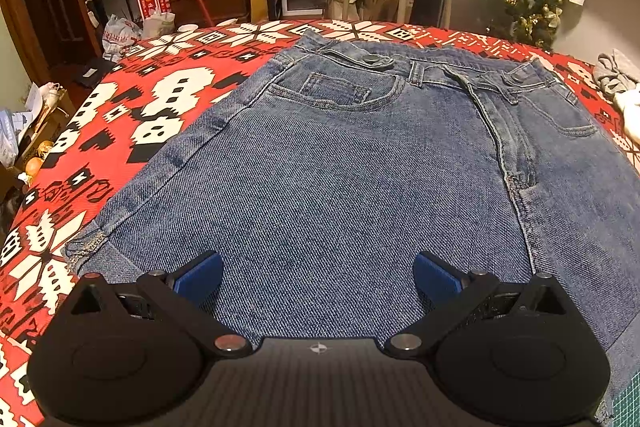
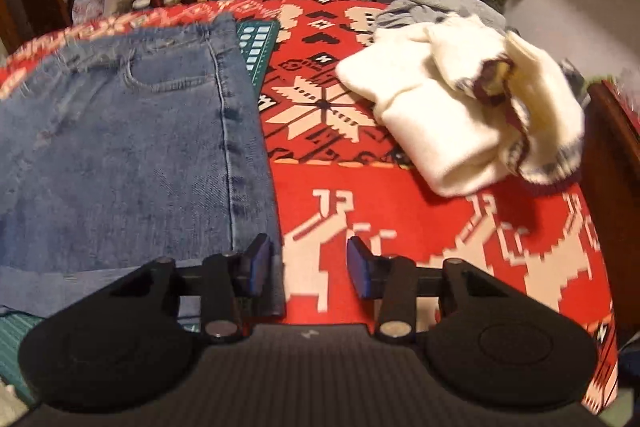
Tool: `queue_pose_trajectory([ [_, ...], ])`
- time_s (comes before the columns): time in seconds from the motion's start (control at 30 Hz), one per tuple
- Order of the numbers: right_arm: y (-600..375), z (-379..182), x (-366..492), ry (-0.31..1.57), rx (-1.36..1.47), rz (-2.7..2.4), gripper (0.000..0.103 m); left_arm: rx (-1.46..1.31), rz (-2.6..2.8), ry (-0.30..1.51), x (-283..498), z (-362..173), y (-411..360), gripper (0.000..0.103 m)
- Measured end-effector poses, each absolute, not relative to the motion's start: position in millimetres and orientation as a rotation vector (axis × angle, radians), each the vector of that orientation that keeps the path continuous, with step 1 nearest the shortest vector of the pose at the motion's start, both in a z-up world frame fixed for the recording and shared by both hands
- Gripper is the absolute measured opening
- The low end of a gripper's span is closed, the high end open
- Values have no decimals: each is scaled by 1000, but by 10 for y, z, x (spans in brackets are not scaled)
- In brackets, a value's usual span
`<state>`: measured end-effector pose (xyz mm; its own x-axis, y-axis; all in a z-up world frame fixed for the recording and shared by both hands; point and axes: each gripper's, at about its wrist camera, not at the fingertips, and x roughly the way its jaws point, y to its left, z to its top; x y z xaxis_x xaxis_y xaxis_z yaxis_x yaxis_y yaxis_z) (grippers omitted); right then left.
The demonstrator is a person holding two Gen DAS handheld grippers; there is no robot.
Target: Fold clothes
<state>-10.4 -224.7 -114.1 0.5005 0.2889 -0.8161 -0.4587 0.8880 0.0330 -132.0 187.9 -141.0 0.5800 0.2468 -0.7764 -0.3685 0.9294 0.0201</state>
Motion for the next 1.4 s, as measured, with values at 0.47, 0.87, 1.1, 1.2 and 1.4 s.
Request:
queue_pose_trajectory([
  [0.47, -2461, -1216, -135, 973, -70, 483, 34, -149, 360, 880, -1314, -1407, 1878, 103],
  [0.87, -2476, -1100, -141, 988, -57, 500, 33, -150, 360, 877, -1311, -1414, 1881, 103],
  [1.1, -2486, -1125, -174, 1017, -95, 476, 30, -170, 358, 906, -1314, -1356, 1967, 101],
  [1.2, -2544, -1086, -171, 1005, -69, 474, 30, -211, 365, 911, -1330, -1259, 2133, 101],
  [1.4, -2467, -1048, -189, 974, -56, 515, 32, -398, 408, 887, -1458, -979, 2782, 92],
])
